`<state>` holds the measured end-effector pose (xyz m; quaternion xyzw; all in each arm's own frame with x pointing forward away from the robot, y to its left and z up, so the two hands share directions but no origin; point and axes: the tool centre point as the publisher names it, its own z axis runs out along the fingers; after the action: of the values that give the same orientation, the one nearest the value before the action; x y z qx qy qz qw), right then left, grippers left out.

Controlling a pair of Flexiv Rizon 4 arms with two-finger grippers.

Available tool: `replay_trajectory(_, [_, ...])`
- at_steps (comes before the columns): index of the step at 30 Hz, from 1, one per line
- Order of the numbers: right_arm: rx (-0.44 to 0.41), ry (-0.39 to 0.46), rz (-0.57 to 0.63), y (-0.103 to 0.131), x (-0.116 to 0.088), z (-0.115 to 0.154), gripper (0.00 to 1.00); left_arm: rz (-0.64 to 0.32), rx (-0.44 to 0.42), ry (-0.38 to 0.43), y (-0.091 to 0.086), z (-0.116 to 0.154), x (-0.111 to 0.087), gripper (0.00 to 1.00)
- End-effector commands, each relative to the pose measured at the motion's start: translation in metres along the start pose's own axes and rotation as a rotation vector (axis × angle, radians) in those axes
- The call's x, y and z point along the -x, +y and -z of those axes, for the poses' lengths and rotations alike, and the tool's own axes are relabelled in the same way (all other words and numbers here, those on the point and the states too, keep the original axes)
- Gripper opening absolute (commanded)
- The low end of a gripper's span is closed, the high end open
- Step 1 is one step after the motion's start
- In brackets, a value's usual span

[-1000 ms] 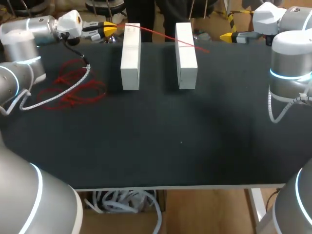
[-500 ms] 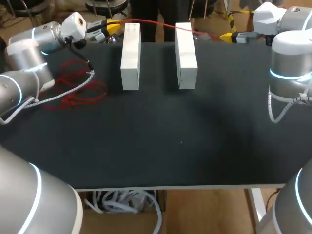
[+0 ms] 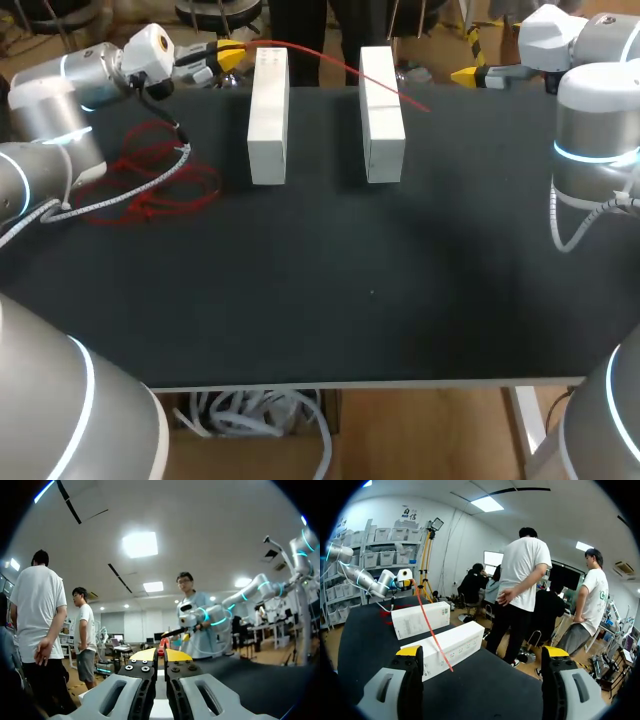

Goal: Grab the tape and strap the tape.

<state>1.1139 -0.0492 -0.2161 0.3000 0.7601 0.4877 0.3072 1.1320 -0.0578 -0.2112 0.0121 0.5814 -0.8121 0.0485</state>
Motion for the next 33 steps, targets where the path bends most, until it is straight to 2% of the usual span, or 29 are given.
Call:
replay_trajectory(1, [-0.001, 0.001, 0.000, 0.000, 0.000, 0.000, 1.00, -0.003, 0.008, -0.081, -0.003, -0.002, -0.006, 0.00])
replay_trajectory(2, [-0.001, 0.001, 0.000, 0.000, 0.000, 0.000, 1.00, -0.003, 0.008, -0.081, -0.003, -0.002, -0.006, 0.00])
replay_trajectory(4, [-0.001, 0.001, 0.000, 0.000, 0.000, 0.000, 1.00, -0.030, -0.058, -0.054, -0.005, -0.006, -0.005, 0.00])
replay_trajectory(8, [-0.001, 0.001, 0.000, 0.000, 0.000, 0.000, 1.00, -0.014, -0.114, -0.018, -0.015, -0.019, -0.008, 0.00])
replay_trajectory(15, [-0.001, 0.001, 0.000, 0.000, 0.000, 0.000, 1.00, 0.034, -0.129, -0.028, -0.042, -0.047, -0.025, 0.00])
replay_trajectory(20, [-0.001, 0.001, 0.000, 0.000, 0.000, 0.000, 1.00, 0.048, -0.108, -0.056, -0.057, -0.061, -0.039, 0.00])
replay_trajectory(33, [-0.001, 0.001, 0.000, 0.000, 0.000, 0.000, 1.00, 0.026, -0.122, -0.108, -0.069, -0.083, -0.069, 0.00])
